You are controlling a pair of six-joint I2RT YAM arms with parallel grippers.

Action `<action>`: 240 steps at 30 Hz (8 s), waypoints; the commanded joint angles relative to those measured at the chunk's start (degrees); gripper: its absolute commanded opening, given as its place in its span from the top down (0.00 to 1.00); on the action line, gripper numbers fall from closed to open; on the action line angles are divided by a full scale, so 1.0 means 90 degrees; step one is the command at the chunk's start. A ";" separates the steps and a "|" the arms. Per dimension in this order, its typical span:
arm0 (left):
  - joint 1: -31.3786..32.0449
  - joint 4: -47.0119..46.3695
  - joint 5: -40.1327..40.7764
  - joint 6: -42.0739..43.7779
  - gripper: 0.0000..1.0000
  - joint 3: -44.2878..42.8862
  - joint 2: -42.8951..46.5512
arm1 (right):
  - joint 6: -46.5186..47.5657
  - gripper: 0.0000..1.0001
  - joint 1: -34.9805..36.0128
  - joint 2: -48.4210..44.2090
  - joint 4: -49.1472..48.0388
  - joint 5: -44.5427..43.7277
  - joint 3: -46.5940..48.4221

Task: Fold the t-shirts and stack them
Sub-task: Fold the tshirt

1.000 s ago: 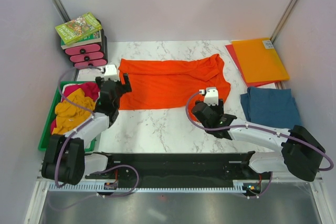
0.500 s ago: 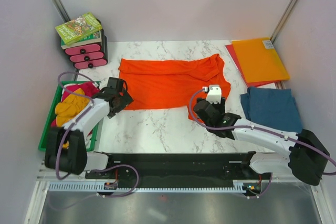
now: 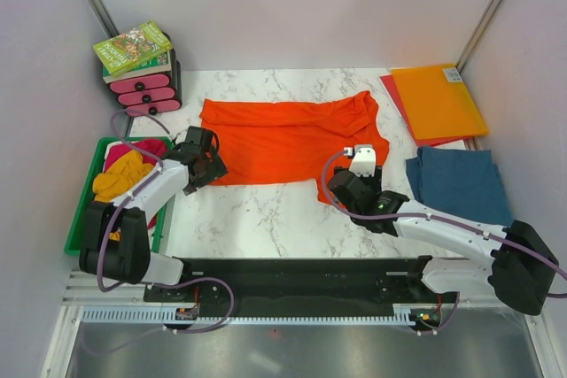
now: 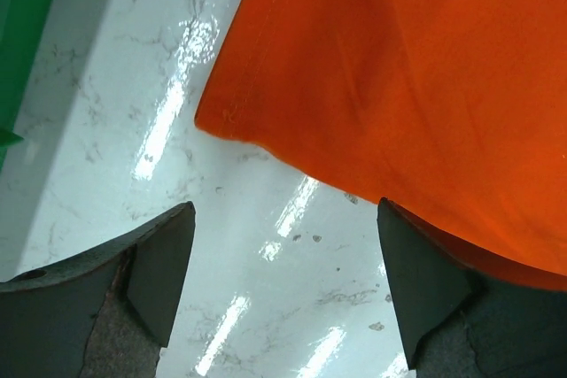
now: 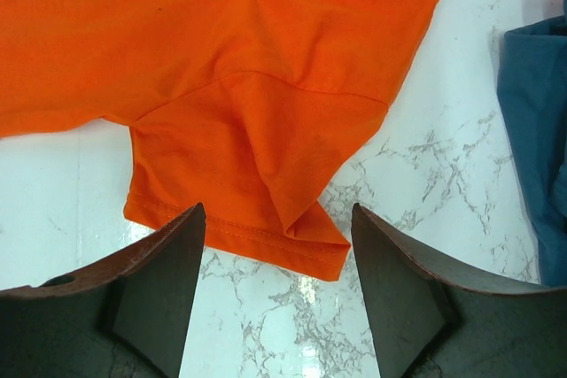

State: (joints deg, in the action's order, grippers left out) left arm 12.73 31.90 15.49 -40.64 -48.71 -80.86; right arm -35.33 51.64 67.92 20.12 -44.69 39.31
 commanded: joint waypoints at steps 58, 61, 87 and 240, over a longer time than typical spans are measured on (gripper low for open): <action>-0.0790 -0.0576 -0.0832 0.1049 0.98 -0.0350 -0.1152 | -0.1044 0.34 -0.1929 0.0599 0.0235 0.1489 -0.0276; -0.0790 -0.0595 -0.0890 0.1020 0.98 -0.0359 -0.1181 | -0.1239 0.33 -0.1705 0.0033 0.0342 0.1275 -0.0432; -0.0770 -0.0546 -0.0920 0.0981 0.98 -0.0379 -0.1250 | -0.2011 0.30 -0.1128 0.1496 0.0421 0.1733 -0.0139; -0.0965 0.0205 -0.0090 0.0424 0.98 -0.2674 -0.2481 | 0.0879 1.00 -0.3159 0.3957 -0.0458 0.0492 0.4011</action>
State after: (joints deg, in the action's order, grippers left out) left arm 4.47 33.23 12.14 -35.20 -69.71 -103.59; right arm -26.76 23.44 103.22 17.54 -40.25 72.79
